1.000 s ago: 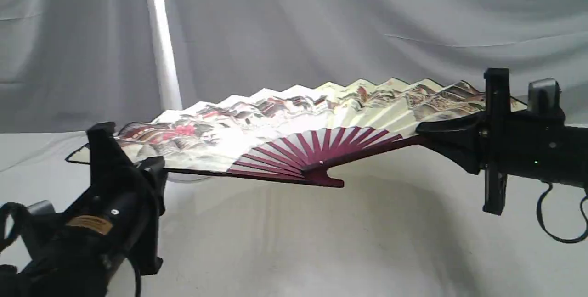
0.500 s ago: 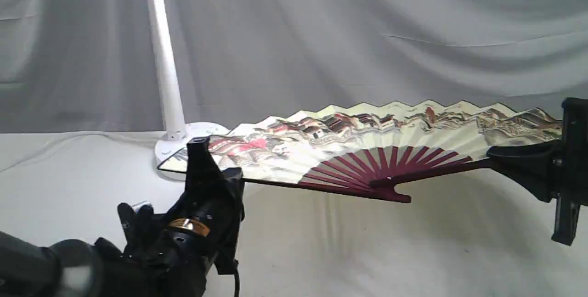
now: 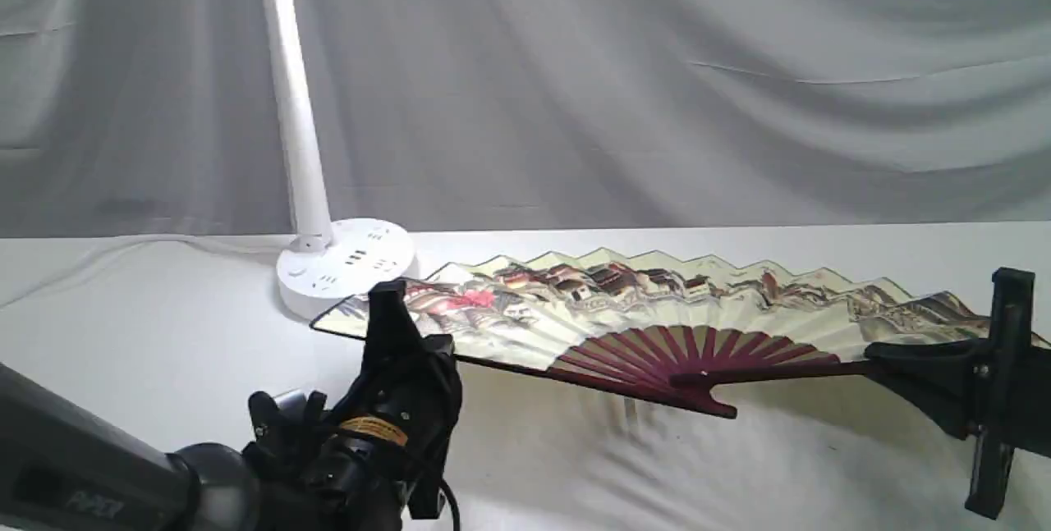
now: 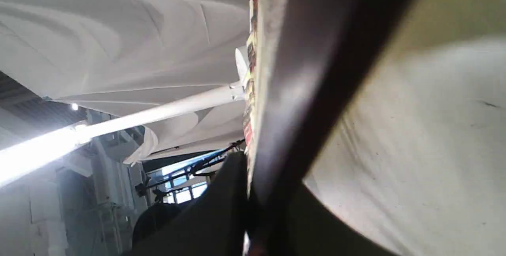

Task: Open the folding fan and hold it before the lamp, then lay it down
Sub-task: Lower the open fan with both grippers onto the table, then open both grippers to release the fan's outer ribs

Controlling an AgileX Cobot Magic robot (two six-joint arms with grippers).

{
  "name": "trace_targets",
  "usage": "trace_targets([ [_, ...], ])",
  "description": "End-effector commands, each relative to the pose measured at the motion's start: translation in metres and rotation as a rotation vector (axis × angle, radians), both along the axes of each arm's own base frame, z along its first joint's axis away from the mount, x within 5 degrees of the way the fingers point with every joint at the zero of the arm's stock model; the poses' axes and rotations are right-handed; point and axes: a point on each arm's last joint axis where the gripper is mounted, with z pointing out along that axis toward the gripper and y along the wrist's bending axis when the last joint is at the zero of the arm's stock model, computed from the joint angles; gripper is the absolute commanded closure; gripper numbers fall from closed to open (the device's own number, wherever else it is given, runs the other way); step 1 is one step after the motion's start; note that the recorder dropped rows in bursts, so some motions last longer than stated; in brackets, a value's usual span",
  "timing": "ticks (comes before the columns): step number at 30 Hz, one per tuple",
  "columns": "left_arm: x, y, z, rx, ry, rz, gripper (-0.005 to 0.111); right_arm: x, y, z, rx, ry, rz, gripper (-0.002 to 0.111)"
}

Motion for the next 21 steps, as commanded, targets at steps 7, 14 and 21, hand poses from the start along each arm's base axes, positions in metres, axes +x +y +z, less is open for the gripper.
trace_targets([
  [7,0.005,0.008,-0.006,-0.051,-0.025,0.096,0.104,-0.003,-0.003,-0.019,-0.07,0.013,0.022,0.108],
  [14,0.005,0.008,-0.01,-0.036,-0.019,0.091,0.082,-0.003,-0.006,-0.024,-0.132,0.045,0.007,0.108],
  [21,0.005,0.008,-0.009,-0.032,-0.022,0.08,0.054,-0.003,-0.008,-0.028,-0.183,0.062,0.0,0.108],
])
